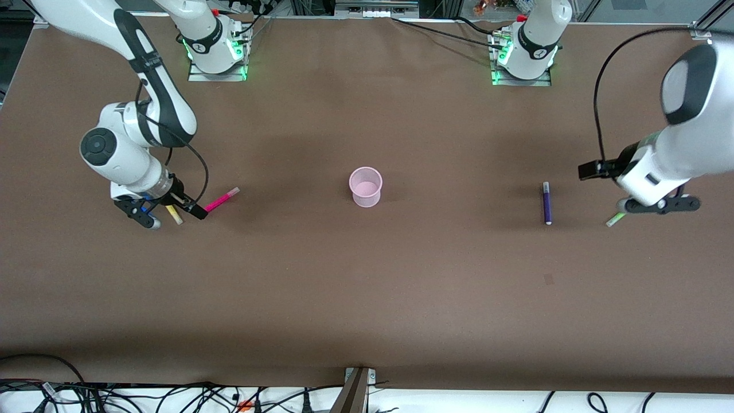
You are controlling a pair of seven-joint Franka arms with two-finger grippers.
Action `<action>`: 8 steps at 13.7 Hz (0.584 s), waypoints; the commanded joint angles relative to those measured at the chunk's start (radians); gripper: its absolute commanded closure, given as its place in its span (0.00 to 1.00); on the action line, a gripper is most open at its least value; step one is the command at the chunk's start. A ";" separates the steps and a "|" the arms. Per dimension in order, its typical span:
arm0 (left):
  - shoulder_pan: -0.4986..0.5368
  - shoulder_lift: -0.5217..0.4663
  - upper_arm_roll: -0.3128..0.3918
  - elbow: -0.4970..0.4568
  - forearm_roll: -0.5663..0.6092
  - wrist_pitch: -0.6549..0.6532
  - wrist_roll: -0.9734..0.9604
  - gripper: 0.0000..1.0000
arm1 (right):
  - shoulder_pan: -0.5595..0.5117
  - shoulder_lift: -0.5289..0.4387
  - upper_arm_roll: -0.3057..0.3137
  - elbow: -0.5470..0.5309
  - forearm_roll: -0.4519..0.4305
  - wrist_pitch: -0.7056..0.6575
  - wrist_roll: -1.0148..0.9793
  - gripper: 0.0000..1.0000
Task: Organize pens into pink holder with both arms
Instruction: 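Reach the right gripper to the pink marker while the left gripper reaches the purple marker, then grasp the pink marker with the right gripper while the left gripper grasps the purple marker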
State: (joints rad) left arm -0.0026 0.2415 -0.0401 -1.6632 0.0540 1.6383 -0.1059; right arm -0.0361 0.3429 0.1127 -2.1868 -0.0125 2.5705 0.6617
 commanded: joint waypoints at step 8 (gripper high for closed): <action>-0.005 0.120 -0.001 -0.297 0.092 0.460 0.023 0.00 | 0.002 0.090 0.001 -0.011 -0.003 0.091 0.055 0.14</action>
State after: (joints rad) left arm -0.0053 0.3892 -0.0413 -1.8561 0.1083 1.9926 -0.0980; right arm -0.0360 0.4314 0.1126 -2.1873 -0.0125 2.6426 0.6950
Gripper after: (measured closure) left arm 0.000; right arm 0.035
